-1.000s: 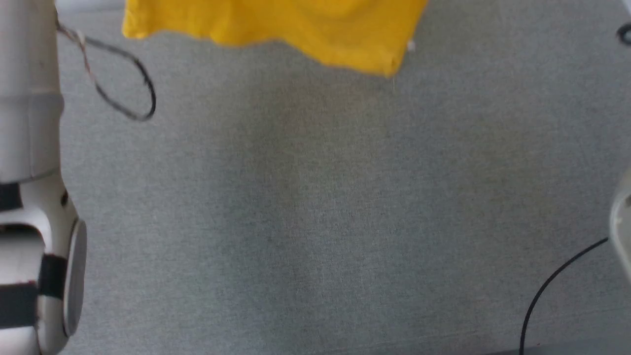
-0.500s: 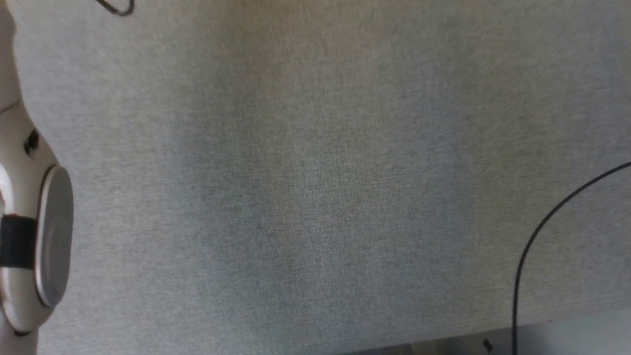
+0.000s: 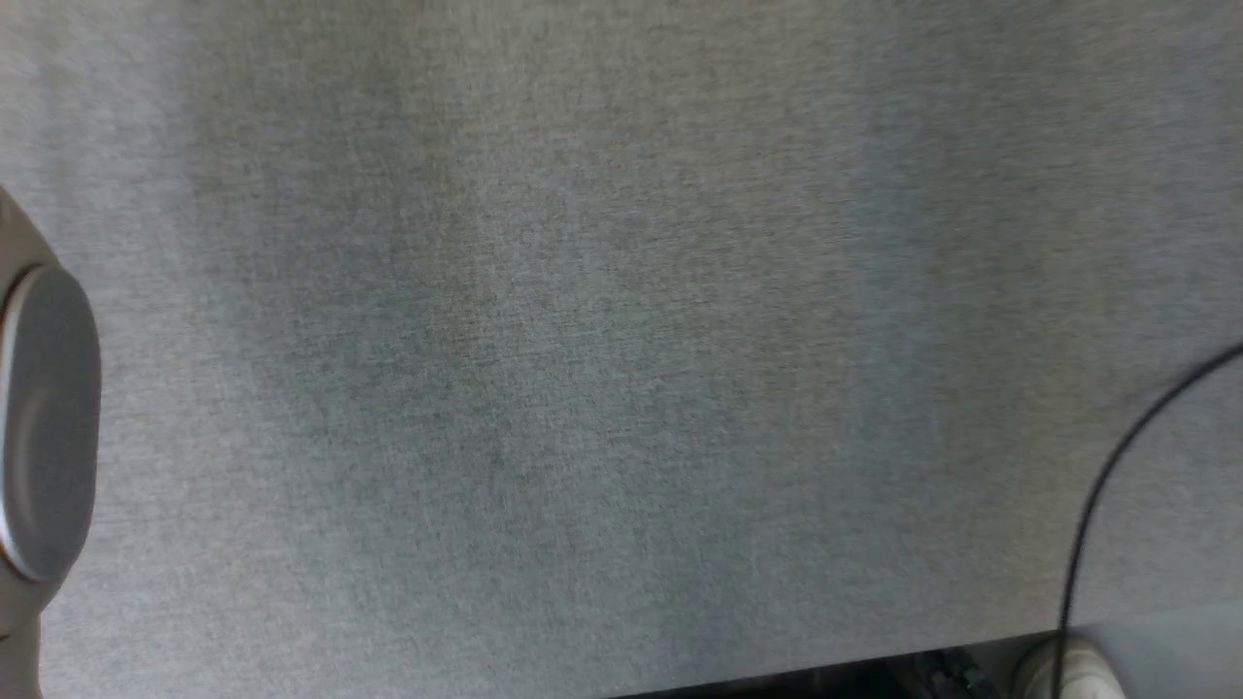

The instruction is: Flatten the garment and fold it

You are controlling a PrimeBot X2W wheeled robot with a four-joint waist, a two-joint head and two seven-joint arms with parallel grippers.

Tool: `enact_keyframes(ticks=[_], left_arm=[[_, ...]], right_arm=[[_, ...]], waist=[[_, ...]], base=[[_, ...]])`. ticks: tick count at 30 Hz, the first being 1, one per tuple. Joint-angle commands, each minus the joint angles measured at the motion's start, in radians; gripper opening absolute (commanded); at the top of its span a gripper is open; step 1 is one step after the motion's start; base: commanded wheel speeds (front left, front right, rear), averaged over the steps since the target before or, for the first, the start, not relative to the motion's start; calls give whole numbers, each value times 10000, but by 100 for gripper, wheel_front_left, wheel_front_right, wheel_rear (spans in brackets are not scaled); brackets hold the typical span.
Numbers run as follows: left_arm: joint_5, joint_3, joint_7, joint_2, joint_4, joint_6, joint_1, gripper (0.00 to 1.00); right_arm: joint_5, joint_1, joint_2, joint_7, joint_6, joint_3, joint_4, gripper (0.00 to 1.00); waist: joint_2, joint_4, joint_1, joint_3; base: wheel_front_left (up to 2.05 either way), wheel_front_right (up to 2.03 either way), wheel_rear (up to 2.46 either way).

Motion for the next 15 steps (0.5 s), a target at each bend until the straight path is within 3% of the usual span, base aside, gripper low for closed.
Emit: enact_keyframes(ticks=[1, 9, 15], left_arm=[[-89, 25, -15, 49, 57, -98, 70, 0], [-564, -29, 893, 252, -85, -315, 1238, 0], [-1089, 42, 1990, 460, -1038, -102, 2800, 0]], right_arm=[[-64, 79, -19, -89, -11, 120, -7, 0], [790, 787, -460, -453, -11, 1324, 391, 0], [2354, 1799, -967, -170, -11, 2098, 308, 0]], waist=[[0, 193, -2, 592], [0, 555, -2, 733], [0, 744, -2, 528]], base=[[0, 0, 0], [0, 0, 0], [0, 0, 0]])
